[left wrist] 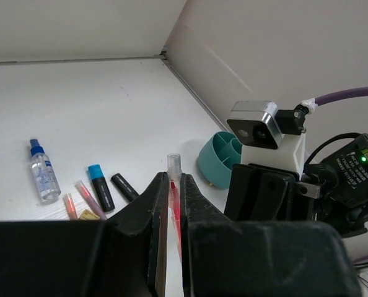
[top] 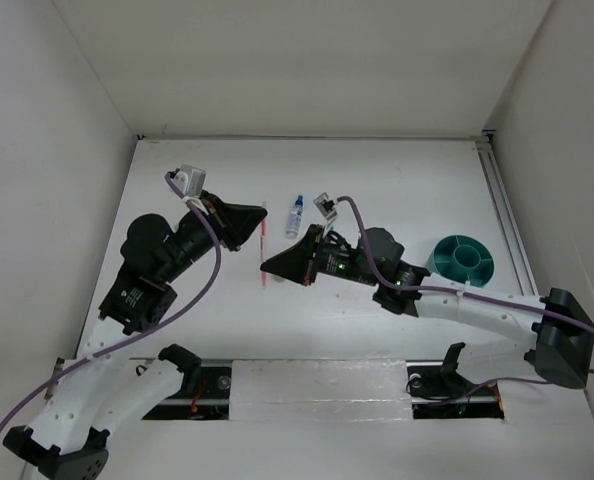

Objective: Sort the stationery into containers
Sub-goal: Close the pen cap on the pen.

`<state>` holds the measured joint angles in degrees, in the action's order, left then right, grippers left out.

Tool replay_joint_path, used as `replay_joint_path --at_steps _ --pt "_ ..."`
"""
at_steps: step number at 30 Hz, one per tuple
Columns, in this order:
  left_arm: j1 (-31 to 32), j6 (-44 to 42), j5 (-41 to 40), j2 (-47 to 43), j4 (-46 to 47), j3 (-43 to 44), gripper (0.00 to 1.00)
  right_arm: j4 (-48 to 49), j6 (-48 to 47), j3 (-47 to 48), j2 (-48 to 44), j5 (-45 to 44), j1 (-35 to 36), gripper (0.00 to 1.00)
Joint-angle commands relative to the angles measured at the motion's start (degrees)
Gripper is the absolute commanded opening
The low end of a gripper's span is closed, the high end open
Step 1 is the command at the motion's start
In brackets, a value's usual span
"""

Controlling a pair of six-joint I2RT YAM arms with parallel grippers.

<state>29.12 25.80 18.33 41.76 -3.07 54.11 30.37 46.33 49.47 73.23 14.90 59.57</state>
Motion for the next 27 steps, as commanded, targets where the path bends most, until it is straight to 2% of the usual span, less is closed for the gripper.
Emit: replay_joint_path --at_steps 1,4,8,10,13,19,21,24,27 --pt "-0.03 -2.07 3.99 1.22 -3.87 0.56 0.0 8.3 -1.33 1.68 -3.27 -2.23 -0.42 0.0" --pt "-0.03 -2.77 4.0 1.22 -3.87 0.56 0.0 8.3 -0.62 1.68 -4.85 -3.65 -1.03 0.0" --pt "-0.03 -4.0 4.0 2.36 -6.59 1.18 0.0 7.34 -1.33 2.29 -6.25 -1.01 -2.26 0.0" --pt "-0.03 -4.53 4.0 2.36 -7.12 1.18 0.0 -0.11 -4.48 4.22 -7.14 -4.68 -2.27 0.0" --pt "-0.03 -4.53 4.0 2.89 -7.65 1.18 0.0 -4.87 -5.89 5.28 -7.67 -7.15 -2.27 0.0" --pt "-0.03 -3.13 5.14 3.42 -6.51 0.65 0.0 -2.51 -5.37 3.8 -6.43 -6.55 -2.27 0.0" --pt "-0.03 -0.15 5.66 3.42 -4.59 -1.18 0.0 3.54 -4.58 2.56 -5.91 -6.55 -1.74 0.0" --pt "-0.03 2.84 7.6 3.42 0.51 -3.65 0.0 4.52 -4.58 3.17 -4.16 -6.55 -1.74 0.0" --pt "-0.03 3.9 4.63 2.9 0.52 -4.27 0.0 4.52 -4.58 3.79 -4.15 -6.55 -1.74 0.0"
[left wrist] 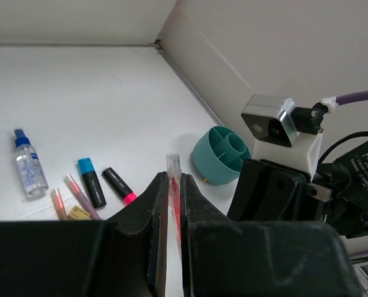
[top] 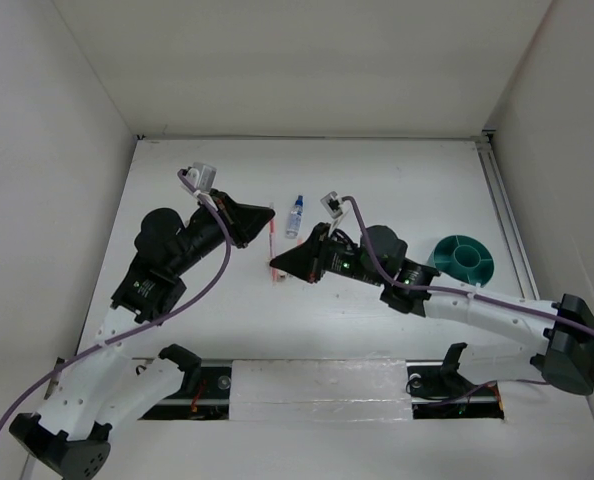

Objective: Sort the stationery into containers
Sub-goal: Close the pen cap on the pen.

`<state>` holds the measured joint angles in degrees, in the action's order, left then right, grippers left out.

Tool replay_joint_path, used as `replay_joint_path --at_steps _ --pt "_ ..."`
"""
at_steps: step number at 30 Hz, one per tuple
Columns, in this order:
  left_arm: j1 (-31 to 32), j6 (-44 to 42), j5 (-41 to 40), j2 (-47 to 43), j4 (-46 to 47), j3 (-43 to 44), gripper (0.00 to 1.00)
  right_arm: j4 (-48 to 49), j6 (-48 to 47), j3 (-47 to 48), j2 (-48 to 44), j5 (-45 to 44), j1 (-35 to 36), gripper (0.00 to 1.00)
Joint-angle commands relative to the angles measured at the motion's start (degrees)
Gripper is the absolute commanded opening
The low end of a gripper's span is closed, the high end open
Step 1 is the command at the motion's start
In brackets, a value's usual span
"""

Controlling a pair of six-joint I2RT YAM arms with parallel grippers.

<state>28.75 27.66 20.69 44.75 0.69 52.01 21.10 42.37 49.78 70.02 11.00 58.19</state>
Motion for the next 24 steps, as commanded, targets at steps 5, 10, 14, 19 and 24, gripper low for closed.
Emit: replay_joint_path --at_steps 5,10,14,19,24 --pt "0.34 2.05 0.76 -2.74 -4.02 -2.79 0.0 13.79 0.07 2.34 -2.17 -7.22 -0.36 0.0" --pt "0.34 0.64 0.14 -1.51 -7.1 -1.47 0.0 15.72 1.14 0.93 -2.78 -9.24 -0.36 0.0" --pt "0.34 0.64 2.07 -0.99 -6.49 -2.0 0.0 16.25 1.66 0.41 -3.31 -10.38 -0.36 0.0" --pt "0.34 0.11 2.6 -0.46 -6.49 -2.0 0.0 16.25 0.61 1.54 -3.31 -9.77 -0.36 0.0" --pt "0.34 -0.41 3.13 -0.46 -7.02 -2.0 0.0 15.46 0.61 3.3 -2.79 -9.16 -1.59 0.0"
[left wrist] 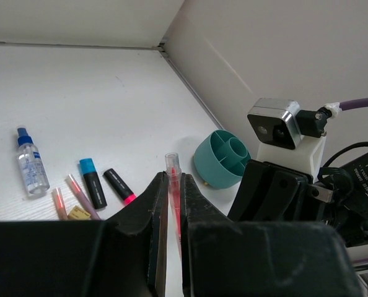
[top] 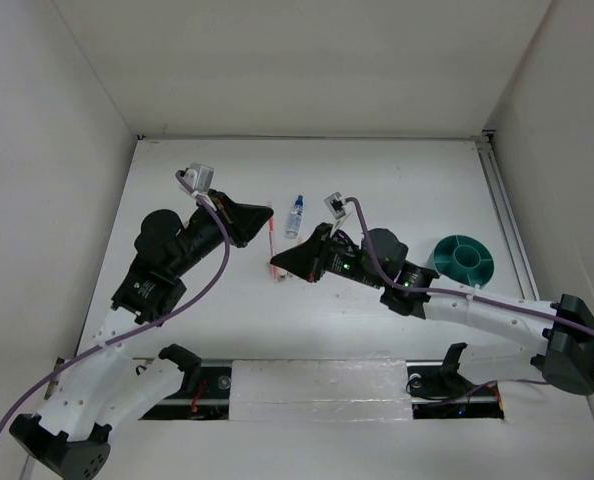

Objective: Sort the stationery into containers
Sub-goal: Close the pen cap on the pen.

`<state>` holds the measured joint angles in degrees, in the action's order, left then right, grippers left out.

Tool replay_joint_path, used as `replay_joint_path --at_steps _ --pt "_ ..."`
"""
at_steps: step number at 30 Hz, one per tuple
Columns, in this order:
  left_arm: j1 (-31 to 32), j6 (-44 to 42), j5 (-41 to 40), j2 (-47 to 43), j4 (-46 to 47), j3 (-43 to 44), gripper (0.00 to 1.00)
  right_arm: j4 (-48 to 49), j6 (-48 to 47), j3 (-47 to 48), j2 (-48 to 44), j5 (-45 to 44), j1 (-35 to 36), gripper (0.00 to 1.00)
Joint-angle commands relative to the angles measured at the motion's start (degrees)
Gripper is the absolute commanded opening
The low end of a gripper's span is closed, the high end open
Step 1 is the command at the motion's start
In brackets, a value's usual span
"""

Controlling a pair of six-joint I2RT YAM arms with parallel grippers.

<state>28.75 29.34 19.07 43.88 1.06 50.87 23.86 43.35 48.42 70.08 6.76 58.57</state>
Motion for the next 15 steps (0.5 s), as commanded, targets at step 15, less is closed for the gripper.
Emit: replay_joint_path --at_steps 15 --pt "2.89 -2.63 3.25 0.42 -8.0 -1.91 0.0 12.09 0.33 9.84 -0.56 -0.61 -5.04 0.0"
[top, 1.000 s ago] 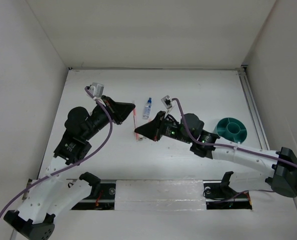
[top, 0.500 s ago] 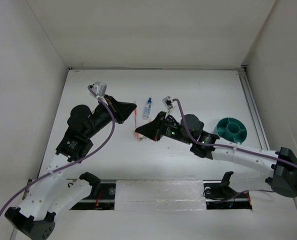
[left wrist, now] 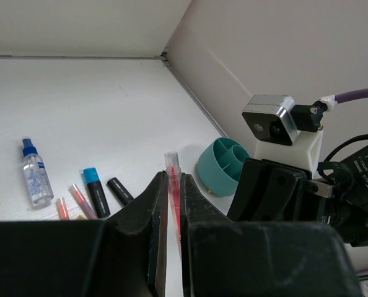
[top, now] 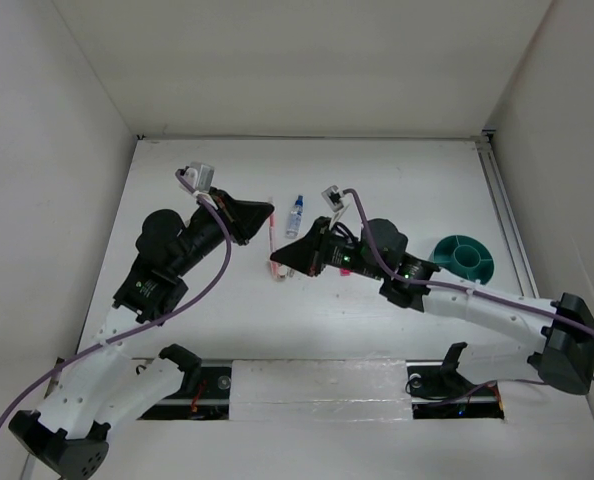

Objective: Sort the stationery into containers
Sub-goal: Close the pen cap on the pen.

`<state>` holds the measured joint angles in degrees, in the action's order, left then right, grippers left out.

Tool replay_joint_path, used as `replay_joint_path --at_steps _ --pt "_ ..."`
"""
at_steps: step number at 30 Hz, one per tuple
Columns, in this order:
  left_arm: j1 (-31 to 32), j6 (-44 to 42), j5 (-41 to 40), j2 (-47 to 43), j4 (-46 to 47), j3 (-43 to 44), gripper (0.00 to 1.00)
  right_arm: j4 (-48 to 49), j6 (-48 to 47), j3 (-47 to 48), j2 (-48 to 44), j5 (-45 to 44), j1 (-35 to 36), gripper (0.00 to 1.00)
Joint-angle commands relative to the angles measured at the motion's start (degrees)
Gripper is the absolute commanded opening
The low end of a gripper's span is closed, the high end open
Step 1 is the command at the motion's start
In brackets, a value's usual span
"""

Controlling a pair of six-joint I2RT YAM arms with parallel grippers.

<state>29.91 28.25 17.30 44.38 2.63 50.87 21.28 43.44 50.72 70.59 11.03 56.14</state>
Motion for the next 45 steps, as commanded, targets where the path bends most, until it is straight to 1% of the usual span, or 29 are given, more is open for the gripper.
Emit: replay_joint_path --at_steps 1,15,19,22,25,27,29,32,35,39,41,42,45 --pt "1.73 -1.53 5.02 0.44 -9.58 -1.92 0.0 14.67 0.24 8.6 -0.46 -4.87 -2.61 0.0" --pt "1.73 -1.53 5.02 1.06 -10.1 -1.92 0.0 13.61 0.24 13.35 0.16 -1.71 -7.35 0.0" --pt "1.73 -1.53 5.55 1.06 -10.1 -1.92 0.0 13.61 0.24 13.88 0.77 -1.71 -7.36 0.0" --pt "1.73 -1.53 5.55 1.06 -9.58 -1.92 0.0 13.61 0.24 14.41 2.27 0.74 -7.36 0.0" --pt "1.73 -1.0 3.97 -0.08 -9.58 -1.92 0.0 13.61 -2.3 14.41 3.5 2.59 -4.82 0.0" --pt "1.73 -1.0 3.27 -0.08 -9.58 -1.3 0.0 13.61 -3.97 12.83 4.11 1.99 -3.5 0.0" --pt "1.73 -1.0 4.93 -0.08 -8.79 -1.3 0.0 13.61 -3.98 11.08 4.12 -1.0 -2.97 0.0" --pt "1.73 -1.0 5.55 0.61 -8.17 -1.3 0.0 13.61 -3.98 9.84 2.8 -3.55 -4.54 0.0" --pt "1.73 -1.0 6.07 1.84 -8.7 -1.83 0.0 13.61 -3.45 9.84 1.66 -4.08 -6.03 0.0" --pt "1.73 -1.0 6.61 1.07 -9.31 -2.44 0.0 12.74 -2.92 11.33 1.13 -3.47 -7.97 0.0" --pt "1.73 -1.0 6.08 0.44 -9.31 -2.44 0.0 12.74 -2.92 11.85 1.74 -1.98 -7.98 0.0" --pt "1.73 -1.0 4.6 -0.17 -9.31 -2.44 0.0 12.74 -2.92 11.86 1.75 -1.37 -7.37 0.0" --pt "1.73 -1.0 4.59 -0.17 -9.31 -1.92 0.0 12.74 -2.92 10.29 1.75 -2.76 -6.57 0.0"
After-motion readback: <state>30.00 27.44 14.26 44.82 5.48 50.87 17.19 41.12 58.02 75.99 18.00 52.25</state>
